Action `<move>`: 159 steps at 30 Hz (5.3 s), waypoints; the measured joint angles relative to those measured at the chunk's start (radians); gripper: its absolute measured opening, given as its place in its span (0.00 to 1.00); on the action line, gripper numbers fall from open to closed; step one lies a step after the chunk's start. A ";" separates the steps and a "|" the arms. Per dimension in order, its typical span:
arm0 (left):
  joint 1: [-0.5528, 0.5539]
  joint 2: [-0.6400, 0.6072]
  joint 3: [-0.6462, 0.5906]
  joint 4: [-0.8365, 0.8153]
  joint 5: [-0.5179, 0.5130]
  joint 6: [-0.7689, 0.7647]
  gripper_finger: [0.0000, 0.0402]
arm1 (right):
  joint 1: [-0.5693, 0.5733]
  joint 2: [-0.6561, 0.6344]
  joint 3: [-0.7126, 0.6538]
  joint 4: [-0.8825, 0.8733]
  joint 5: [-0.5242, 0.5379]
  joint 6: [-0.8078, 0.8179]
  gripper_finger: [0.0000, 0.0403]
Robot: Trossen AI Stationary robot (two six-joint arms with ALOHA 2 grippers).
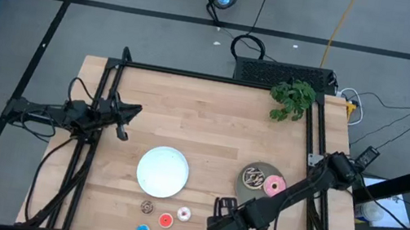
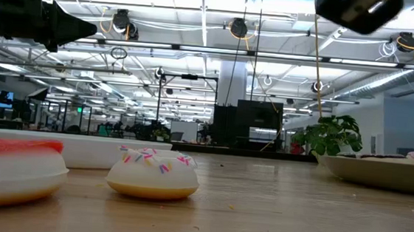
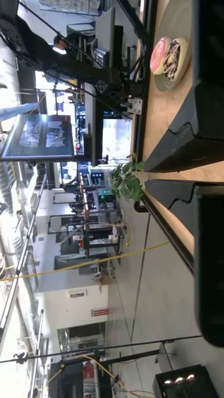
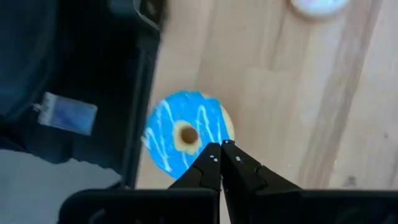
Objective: Pick & Place donuts
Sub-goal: Put the large blue donut on the gray plate, then put the small blue donut on the white plate
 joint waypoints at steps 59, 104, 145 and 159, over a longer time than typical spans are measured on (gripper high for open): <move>0.000 0.000 0.000 0.000 -0.001 -0.001 0.09 | 0.035 0.147 -0.108 0.173 0.004 -0.016 0.32; 0.000 0.000 0.000 -0.008 -0.002 -0.003 0.09 | -0.082 -0.330 -0.500 -0.234 0.229 0.207 0.03; 0.000 0.000 0.000 -0.008 -0.002 -0.004 0.09 | -0.115 -0.331 -0.578 -0.243 0.125 0.251 0.52; 0.000 0.000 0.000 -0.008 -0.002 -0.004 0.09 | -0.086 -0.395 -0.411 -0.382 0.327 0.195 0.55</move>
